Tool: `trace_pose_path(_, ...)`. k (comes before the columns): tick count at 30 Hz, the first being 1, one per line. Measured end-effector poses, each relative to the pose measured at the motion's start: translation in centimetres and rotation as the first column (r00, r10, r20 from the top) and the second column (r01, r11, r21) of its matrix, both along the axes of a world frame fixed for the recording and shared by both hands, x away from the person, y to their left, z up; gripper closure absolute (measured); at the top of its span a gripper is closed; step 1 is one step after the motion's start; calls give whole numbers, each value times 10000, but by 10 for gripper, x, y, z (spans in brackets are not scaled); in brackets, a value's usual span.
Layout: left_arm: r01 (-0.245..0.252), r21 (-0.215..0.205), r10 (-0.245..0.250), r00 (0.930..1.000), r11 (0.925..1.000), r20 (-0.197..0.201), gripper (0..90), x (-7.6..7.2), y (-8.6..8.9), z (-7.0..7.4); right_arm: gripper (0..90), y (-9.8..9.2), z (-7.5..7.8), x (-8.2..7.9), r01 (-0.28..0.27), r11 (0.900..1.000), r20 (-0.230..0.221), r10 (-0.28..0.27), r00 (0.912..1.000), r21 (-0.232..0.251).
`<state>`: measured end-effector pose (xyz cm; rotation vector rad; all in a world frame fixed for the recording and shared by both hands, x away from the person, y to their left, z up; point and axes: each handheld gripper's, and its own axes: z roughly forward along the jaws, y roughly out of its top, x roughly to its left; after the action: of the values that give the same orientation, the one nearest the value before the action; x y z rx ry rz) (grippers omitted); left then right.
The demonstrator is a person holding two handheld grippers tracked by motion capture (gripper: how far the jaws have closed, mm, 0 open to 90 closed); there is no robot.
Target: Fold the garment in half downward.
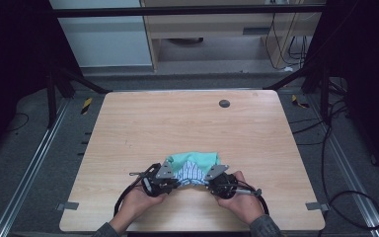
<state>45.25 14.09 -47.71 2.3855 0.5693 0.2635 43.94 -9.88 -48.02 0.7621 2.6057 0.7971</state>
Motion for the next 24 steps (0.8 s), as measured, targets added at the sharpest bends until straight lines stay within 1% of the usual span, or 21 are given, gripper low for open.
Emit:
trace_pose_path(4,114,53,-114,9999,9999,-75,843,-4,0,-2,841,-1,-1,0,13,10000,-50,-13,10000,-22)
trace_pose_path(8,229,120,-228,9997,9997,-117,844,-7,2,-4,841,-2,-2,-6,-110,9999,-62,110,9999,-50)
trace_pose_path(10,228,100,-227,9997,9997,-130,844,-8,2,-5,841,-2,-2,-6,-135,9999,-45,135,9999,-90)
trace_pose_path(13,161,-52,-162,9997,9999,-178,831,-10,4,-7,828,-2,-3,-9,-163,9998,-85,162,9998,-110)
trace_pose_path(16,158,-102,-160,9997,9998,-194,777,-12,5,-5,771,-2,-1,-11,-198,9997,-81,197,9998,-114)
trace_pose_path(17,69,-236,-73,9998,9997,-180,749,-13,5,-4,740,-2,-1,-12,-155,9998,-77,154,9999,-112)
trace_pose_path(18,69,-236,-73,9998,9997,-180,720,-13,5,-4,740,-2,-1,-12,-155,9998,-77,154,9999,-112)
trace_pose_path(19,63,-297,-68,9998,9995,-168,720,-14,6,-3,711,-3,0,-12,-152,9999,-97,152,9998,-59)
trace_pose_path(20,56,-370,-61,9999,9993,-136,702,-16,7,0,672,-3,2,-14,-100,10000,-80,100,9999,4)
trace_pose_path(22,110,-705,-115,9999,9975,-74,699,-19,10,7,649,-4,5,-16,-133,9999,-31,133,9999,38)
trace_pose_path(24,152,-697,-157,9999,9975,-62,697,-19,10,10,623,-4,8,-18,-86,9999,10,86,10000,107)
